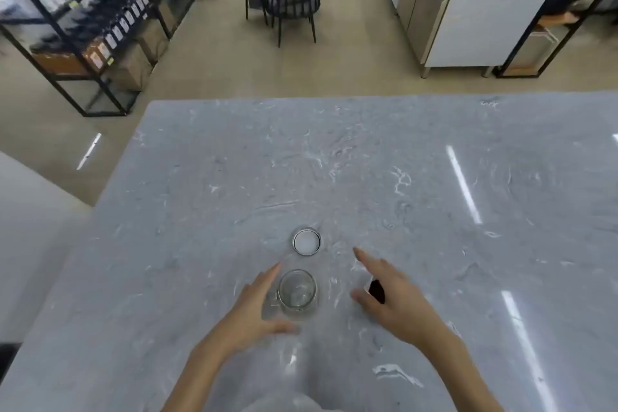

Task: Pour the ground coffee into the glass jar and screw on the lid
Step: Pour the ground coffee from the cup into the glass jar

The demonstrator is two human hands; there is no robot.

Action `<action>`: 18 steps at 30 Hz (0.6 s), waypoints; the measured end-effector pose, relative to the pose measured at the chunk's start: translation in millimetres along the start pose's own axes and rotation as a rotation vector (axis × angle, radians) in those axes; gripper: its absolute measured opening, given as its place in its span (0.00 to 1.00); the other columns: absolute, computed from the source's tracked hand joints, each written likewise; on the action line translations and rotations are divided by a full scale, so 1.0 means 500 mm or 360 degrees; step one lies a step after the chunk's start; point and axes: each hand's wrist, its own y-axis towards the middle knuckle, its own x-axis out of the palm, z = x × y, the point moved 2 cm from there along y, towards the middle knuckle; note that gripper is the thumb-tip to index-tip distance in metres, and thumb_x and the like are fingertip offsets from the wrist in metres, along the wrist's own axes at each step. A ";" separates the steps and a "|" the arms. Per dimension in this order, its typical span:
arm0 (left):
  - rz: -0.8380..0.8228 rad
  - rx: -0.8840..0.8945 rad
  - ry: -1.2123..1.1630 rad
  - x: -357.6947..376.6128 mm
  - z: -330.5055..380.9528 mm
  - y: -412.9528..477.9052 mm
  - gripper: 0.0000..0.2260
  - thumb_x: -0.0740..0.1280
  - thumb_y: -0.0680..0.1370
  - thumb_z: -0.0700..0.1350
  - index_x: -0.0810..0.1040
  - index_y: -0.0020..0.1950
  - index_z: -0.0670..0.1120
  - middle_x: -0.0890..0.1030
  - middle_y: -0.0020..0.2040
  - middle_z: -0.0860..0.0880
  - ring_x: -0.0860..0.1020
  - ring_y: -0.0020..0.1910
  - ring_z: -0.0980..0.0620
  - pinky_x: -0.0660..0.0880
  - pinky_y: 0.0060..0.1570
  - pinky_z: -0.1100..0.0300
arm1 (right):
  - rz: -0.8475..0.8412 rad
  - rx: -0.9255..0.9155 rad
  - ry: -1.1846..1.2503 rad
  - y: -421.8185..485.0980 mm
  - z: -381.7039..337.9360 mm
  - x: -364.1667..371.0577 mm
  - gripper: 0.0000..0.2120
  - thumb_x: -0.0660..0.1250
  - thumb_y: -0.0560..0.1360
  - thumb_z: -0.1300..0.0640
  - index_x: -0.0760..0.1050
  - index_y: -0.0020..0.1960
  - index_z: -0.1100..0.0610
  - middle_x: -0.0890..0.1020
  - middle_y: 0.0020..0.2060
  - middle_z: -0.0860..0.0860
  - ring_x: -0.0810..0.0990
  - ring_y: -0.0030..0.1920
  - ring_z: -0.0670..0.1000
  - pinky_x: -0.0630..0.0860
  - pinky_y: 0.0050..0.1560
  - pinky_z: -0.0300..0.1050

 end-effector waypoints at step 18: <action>0.0084 0.0206 0.0098 0.056 -0.016 0.044 0.40 0.76 0.74 0.50 0.55 0.78 0.62 0.68 0.72 0.60 0.71 0.67 0.61 0.67 0.68 0.60 | -0.0072 0.0402 0.1050 -0.021 -0.074 0.122 0.33 0.59 0.75 0.30 0.54 0.76 0.36 0.61 0.75 0.34 0.57 0.75 0.34 0.54 0.75 0.40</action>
